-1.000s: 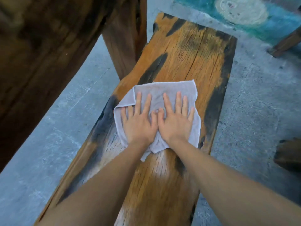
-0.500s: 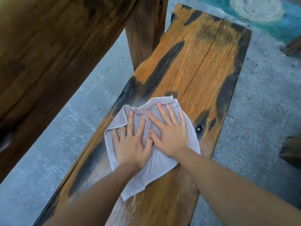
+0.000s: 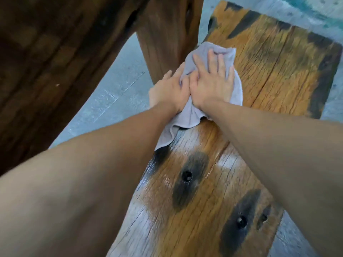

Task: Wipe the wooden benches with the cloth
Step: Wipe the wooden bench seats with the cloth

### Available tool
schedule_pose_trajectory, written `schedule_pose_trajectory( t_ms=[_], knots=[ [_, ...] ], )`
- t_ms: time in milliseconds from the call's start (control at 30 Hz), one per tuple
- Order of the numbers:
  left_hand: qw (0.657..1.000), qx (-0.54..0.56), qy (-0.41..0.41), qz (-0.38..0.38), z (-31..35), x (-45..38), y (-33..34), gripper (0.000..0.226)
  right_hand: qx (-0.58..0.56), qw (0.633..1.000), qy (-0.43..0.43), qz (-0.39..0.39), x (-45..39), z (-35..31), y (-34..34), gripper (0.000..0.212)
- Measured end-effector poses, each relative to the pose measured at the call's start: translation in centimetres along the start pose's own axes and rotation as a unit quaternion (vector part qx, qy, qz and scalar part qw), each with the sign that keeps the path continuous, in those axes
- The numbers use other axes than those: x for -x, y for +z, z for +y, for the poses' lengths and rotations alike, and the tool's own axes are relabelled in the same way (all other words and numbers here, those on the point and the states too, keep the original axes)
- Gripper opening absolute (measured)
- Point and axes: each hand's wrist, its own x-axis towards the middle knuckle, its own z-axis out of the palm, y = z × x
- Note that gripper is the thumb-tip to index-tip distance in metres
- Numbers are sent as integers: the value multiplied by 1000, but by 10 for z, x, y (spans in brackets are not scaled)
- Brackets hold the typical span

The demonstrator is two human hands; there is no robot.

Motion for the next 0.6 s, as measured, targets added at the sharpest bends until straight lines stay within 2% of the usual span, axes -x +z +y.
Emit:
schedule_pose_trajectory(
  t_ms=[67, 167, 333, 433, 500, 600],
  knots=[
    [1000, 13, 3, 4, -2, 18, 5, 54, 15, 1000, -18, -10, 11, 3, -4, 57],
    [998, -64, 13, 18, -2, 60, 17, 61, 3, 1000, -20, -17, 57, 16, -8, 56],
    [991, -96, 93, -10, 2, 192, 42, 62, -32, 987, 156, -6, 217, 42, -10, 57],
    [991, -90, 100, -15, 7, 264, 62, 56, -19, 979, 202, -23, 285, 62, -11, 63],
    [989, -89, 115, -15, 7, 275, 67, 55, -11, 974, 224, -21, 300, 69, -8, 65],
    [983, -111, 146, -1, 9, 249, 69, 56, 1, 973, 231, -9, 282, 78, 1, 65]
  ],
)
